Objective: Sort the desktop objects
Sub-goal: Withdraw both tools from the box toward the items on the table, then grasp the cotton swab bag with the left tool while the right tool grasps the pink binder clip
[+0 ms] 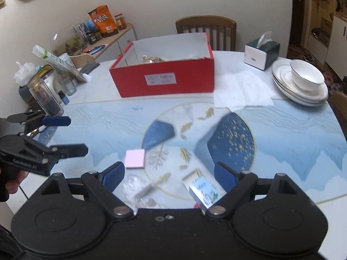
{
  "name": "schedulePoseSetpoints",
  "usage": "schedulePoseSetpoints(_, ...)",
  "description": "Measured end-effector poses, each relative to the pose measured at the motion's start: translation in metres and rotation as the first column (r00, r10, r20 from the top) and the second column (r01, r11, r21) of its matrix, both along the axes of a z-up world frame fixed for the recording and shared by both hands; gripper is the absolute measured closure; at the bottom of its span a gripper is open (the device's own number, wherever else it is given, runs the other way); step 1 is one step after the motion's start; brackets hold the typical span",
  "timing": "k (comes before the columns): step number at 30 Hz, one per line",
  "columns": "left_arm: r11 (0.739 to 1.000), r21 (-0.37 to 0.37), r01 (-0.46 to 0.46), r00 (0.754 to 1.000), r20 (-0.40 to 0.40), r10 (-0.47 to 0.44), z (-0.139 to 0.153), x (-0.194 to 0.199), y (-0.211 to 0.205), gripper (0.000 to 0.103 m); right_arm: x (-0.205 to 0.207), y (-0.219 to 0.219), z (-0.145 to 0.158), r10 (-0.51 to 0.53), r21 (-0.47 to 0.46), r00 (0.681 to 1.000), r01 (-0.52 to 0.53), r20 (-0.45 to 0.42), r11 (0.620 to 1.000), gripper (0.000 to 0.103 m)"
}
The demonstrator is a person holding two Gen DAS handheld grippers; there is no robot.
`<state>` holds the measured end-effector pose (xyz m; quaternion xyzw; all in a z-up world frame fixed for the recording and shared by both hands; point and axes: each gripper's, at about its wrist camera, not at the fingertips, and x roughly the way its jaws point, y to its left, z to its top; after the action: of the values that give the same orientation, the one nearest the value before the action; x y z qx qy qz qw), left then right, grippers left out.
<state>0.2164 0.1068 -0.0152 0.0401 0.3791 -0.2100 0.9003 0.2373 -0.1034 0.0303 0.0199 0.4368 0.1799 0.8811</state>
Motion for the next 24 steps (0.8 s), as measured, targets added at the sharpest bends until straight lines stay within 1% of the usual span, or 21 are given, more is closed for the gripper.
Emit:
schedulePoseSetpoints(4,0.999,0.014,0.042,0.999,-0.018,-0.042,-0.015,-0.013,-0.009,0.001,-0.008,-0.003,-0.011,-0.036,-0.019,0.999,0.036,-0.003,0.999,0.013)
schedulePoseSetpoints(6,0.996,0.023,0.087,0.996,-0.019,-0.087,-0.021,-0.020,-0.016,0.001,-0.011,-0.004,-0.018,-0.047,-0.021,0.999,0.047,-0.009,0.999,0.014)
schedulePoseSetpoints(10,0.982,0.052,0.182,0.983,-0.028,-0.181,-0.036,-0.033,-0.030,0.001,-0.016,-0.005,-0.032,-0.065,-0.030,0.997,0.064,-0.034,0.998,0.014)
schedulePoseSetpoints(12,0.974,0.070,0.215,0.977,-0.029,-0.213,-0.043,-0.039,-0.036,0.001,-0.018,-0.004,-0.038,-0.066,-0.042,0.997,0.064,-0.044,0.997,0.014)
schedulePoseSetpoints(16,0.969,0.076,0.237,0.971,-0.056,-0.233,-0.056,-0.044,-0.043,0.001,-0.023,-0.002,-0.051,-0.081,-0.059,0.995,0.077,-0.065,0.995,0.015)
schedulePoseSetpoints(19,0.965,0.064,0.253,0.966,-0.074,-0.248,-0.063,-0.046,-0.046,0.001,-0.027,-0.002,-0.061,-0.108,-0.059,0.991,0.104,-0.083,0.993,0.015)
schedulePoseSetpoints(24,0.952,0.048,0.304,0.950,-0.093,-0.298,-0.074,-0.052,-0.054,0.002,-0.032,0.000,-0.073,-0.152,-0.065,0.983,0.146,-0.100,0.987,0.015)
